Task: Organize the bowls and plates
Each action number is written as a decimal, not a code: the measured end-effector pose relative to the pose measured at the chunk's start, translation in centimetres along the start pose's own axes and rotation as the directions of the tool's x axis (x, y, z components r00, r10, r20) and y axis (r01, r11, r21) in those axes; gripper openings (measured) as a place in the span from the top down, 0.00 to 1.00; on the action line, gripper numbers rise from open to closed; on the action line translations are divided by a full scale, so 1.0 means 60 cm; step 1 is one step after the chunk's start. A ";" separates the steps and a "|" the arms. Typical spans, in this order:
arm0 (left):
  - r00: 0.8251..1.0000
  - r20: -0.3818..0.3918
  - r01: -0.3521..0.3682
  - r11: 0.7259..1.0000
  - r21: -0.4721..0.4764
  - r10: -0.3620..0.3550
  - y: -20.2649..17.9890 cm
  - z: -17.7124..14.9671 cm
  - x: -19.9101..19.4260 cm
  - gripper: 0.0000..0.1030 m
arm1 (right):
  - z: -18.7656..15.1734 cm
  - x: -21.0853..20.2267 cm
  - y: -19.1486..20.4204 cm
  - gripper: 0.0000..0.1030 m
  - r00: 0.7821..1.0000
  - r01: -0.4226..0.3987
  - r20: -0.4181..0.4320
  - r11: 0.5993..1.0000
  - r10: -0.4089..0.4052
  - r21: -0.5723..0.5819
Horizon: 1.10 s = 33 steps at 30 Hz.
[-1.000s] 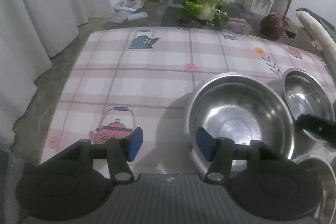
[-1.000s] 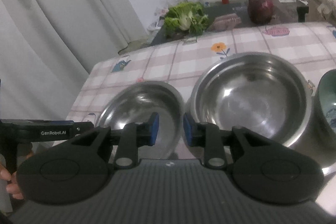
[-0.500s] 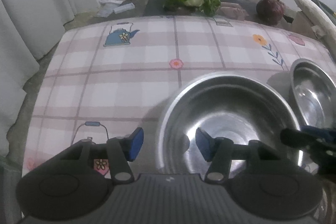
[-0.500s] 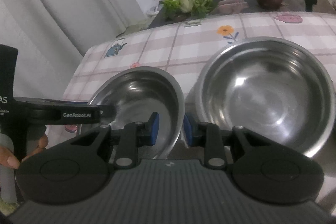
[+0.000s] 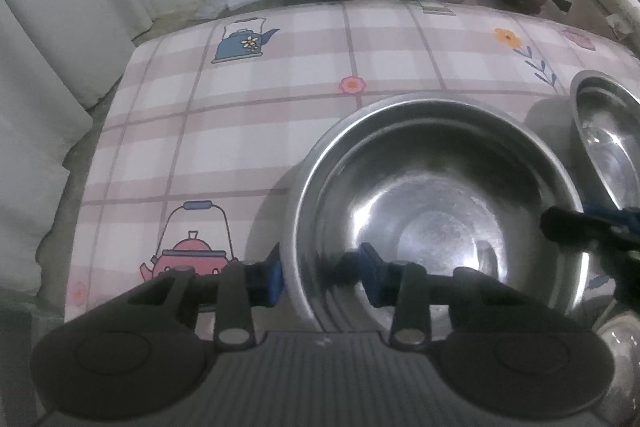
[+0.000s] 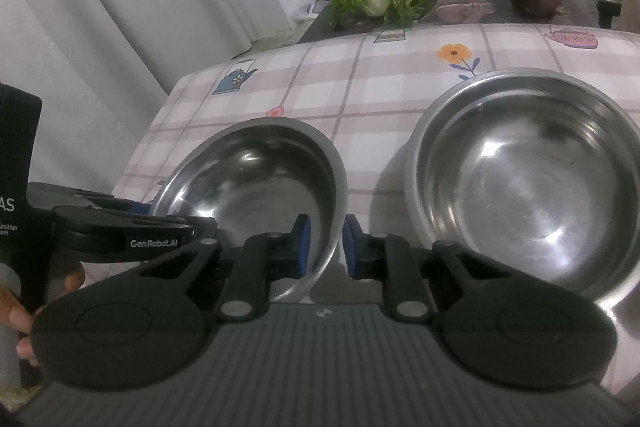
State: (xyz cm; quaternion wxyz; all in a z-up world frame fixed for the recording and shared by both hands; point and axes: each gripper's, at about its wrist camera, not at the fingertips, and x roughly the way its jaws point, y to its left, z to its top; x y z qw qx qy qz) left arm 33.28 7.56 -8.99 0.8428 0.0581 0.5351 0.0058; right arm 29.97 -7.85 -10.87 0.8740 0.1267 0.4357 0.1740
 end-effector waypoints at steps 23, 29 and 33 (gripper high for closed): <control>0.991 0.131 0.001 0.999 0.043 -0.006 -0.066 0.003 -0.129 0.63 | -0.001 -0.131 -0.017 0.84 0.989 -0.010 0.149 1.000 0.008 0.012; 0.983 0.173 0.048 0.993 0.110 -0.067 -0.154 0.028 -0.146 0.63 | -0.007 -0.202 -0.081 0.84 0.976 0.044 0.213 0.998 -0.051 0.041; 0.981 0.161 0.084 0.984 0.160 -0.110 -0.222 0.047 -0.125 0.62 | -0.009 -0.232 -0.137 0.84 0.967 0.092 0.229 0.993 -0.108 0.080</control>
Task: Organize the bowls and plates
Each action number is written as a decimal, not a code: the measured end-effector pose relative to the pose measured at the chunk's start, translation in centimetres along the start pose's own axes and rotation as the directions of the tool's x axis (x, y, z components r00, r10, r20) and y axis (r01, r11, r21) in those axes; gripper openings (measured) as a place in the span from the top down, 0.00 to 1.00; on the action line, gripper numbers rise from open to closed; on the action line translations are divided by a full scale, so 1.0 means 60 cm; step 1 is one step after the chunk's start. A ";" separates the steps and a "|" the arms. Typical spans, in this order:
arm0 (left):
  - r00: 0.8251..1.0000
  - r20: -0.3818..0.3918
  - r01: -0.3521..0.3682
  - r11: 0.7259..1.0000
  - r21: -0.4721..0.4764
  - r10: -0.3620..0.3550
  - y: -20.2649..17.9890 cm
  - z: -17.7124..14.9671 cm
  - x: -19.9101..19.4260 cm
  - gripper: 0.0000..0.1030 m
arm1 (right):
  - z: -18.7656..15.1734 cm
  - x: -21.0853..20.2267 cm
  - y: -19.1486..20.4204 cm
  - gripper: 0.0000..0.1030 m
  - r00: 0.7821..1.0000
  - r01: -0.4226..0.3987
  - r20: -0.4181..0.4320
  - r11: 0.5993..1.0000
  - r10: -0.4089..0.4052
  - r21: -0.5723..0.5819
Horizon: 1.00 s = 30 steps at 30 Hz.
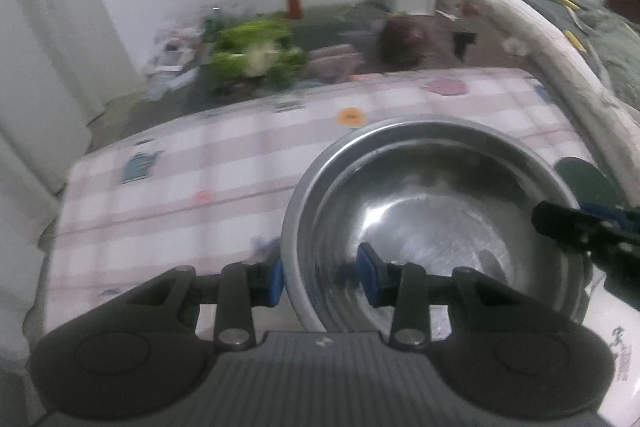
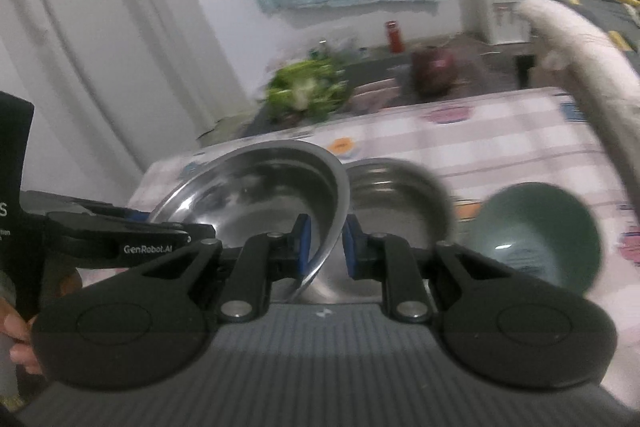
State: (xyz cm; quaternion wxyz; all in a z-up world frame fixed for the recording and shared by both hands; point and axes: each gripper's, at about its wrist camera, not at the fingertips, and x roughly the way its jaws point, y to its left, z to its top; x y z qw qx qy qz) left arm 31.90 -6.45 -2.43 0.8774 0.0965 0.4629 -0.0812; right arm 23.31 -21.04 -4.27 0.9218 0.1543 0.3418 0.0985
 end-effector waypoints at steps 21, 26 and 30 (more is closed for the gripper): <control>0.999 -0.035 -0.022 0.996 0.087 0.025 -0.051 0.024 0.080 0.62 | 0.024 0.060 -0.120 0.76 0.994 0.093 -0.053 0.996 -0.092 0.007; 0.998 -0.063 -0.020 0.996 0.088 0.026 -0.049 0.020 0.099 0.62 | 0.046 0.081 -0.131 0.76 0.994 0.098 -0.054 0.995 -0.097 0.023; 0.997 -0.076 -0.018 0.997 0.081 0.024 -0.048 0.016 0.114 0.58 | 0.062 0.116 -0.126 0.76 0.992 0.105 -0.068 0.994 -0.105 0.001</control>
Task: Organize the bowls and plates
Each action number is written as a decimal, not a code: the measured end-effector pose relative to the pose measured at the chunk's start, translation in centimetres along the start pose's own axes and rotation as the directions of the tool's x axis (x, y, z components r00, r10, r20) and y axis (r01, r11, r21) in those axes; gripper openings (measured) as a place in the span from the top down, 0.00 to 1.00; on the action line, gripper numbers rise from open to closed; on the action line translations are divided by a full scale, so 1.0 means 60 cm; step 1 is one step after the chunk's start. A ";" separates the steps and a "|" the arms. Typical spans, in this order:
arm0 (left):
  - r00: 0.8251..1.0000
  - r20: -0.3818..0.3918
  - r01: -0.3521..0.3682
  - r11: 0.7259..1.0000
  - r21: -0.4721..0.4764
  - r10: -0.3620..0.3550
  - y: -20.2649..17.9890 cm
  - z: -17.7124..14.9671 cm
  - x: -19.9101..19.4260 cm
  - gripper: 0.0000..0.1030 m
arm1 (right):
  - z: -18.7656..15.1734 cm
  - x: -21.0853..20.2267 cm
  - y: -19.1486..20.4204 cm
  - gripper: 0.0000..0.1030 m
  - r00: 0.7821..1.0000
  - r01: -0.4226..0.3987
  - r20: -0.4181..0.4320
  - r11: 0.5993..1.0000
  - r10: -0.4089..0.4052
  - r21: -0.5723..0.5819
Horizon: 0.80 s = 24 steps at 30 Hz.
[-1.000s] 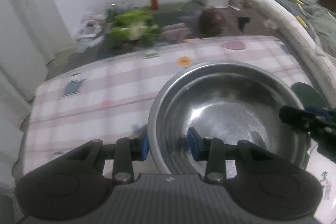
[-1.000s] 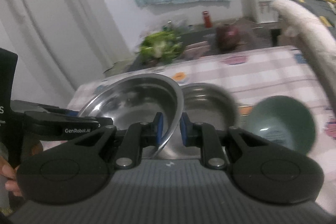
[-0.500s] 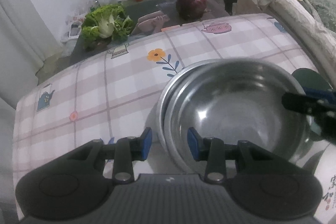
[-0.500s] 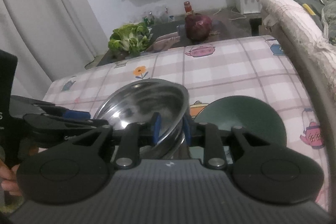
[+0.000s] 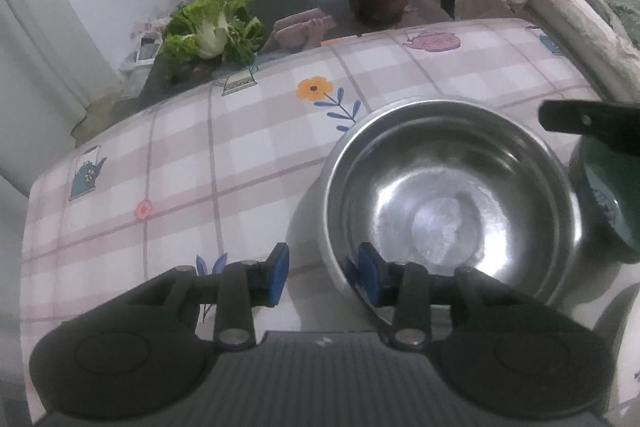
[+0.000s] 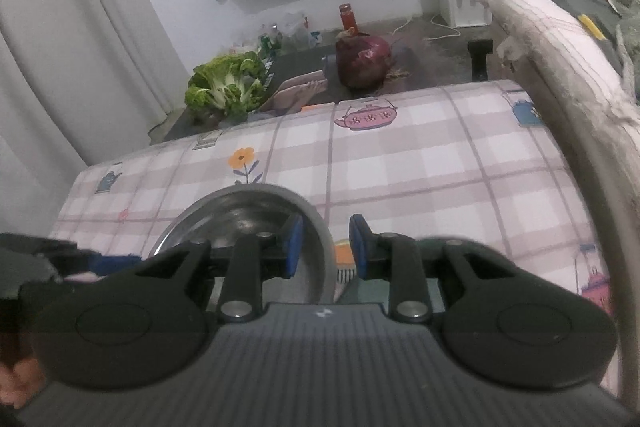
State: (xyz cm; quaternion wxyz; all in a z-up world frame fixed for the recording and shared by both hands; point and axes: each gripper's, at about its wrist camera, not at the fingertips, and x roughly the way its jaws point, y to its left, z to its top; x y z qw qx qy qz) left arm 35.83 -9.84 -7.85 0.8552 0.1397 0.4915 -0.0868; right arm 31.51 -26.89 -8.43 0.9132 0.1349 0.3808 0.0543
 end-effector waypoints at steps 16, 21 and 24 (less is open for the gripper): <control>0.998 -0.011 -0.055 0.993 -0.108 0.054 0.103 -0.034 0.003 0.52 | -0.034 0.074 0.095 0.75 0.983 -0.121 -0.144 0.990 0.110 -0.072; 0.998 -0.009 -0.056 0.988 -0.146 0.056 0.138 -0.045 -0.002 0.52 | -0.038 0.077 0.131 0.75 0.980 -0.139 -0.154 0.986 0.124 -0.091; 0.998 0.005 -0.053 0.986 -0.157 0.055 0.148 -0.048 -0.014 0.47 | -0.036 0.065 0.134 0.75 0.983 -0.133 -0.135 0.987 0.121 -0.089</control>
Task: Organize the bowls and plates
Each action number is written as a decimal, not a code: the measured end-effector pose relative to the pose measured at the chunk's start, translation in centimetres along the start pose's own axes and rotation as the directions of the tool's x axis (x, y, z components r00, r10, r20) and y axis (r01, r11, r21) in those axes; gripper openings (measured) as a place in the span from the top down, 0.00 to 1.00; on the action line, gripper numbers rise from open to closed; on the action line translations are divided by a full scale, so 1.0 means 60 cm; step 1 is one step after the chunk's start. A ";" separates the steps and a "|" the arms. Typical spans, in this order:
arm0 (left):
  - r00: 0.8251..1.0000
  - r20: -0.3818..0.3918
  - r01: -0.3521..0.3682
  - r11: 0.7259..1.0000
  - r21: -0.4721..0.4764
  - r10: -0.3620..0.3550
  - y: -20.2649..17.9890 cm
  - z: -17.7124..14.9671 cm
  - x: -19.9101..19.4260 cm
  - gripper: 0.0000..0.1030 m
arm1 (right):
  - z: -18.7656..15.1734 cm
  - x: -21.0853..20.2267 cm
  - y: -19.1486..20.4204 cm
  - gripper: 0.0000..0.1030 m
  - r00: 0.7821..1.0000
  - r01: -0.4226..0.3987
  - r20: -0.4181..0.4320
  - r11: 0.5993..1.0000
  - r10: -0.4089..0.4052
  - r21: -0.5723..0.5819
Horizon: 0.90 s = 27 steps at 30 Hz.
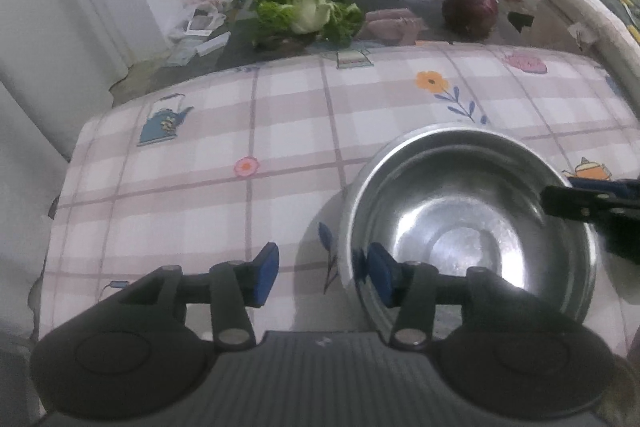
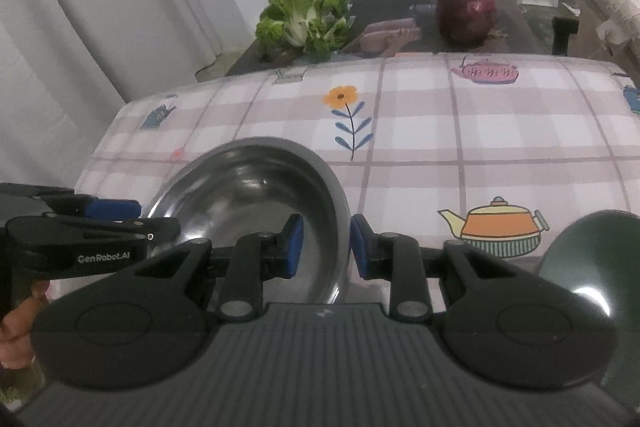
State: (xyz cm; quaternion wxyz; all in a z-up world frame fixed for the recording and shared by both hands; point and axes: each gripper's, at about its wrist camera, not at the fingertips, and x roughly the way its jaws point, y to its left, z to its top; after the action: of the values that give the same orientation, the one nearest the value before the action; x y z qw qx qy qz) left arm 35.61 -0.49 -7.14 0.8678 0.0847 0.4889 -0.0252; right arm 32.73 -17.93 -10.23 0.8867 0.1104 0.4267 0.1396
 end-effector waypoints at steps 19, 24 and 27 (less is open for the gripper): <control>0.957 0.219 0.160 0.976 0.145 -0.190 -0.056 -0.017 -0.190 0.08 | -0.074 -0.335 -0.057 0.01 0.934 0.221 0.285 0.975 -0.217 0.019; 0.955 0.194 0.187 0.964 0.189 -0.224 -0.102 -0.012 -0.206 0.04 | -0.098 -0.412 -0.078 0.01 0.882 0.361 0.324 0.933 -0.343 0.005; 0.953 0.189 0.198 0.961 0.193 -0.235 -0.125 -0.012 -0.213 0.03 | -0.112 -0.441 -0.101 0.01 0.871 0.390 0.312 0.920 -0.378 0.026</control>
State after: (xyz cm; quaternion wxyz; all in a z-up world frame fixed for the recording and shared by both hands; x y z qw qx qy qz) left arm 27.40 -8.22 2.47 0.8961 0.1019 0.3966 -0.1713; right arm 12.60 -32.12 2.97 0.9546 0.0273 0.2924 -0.0506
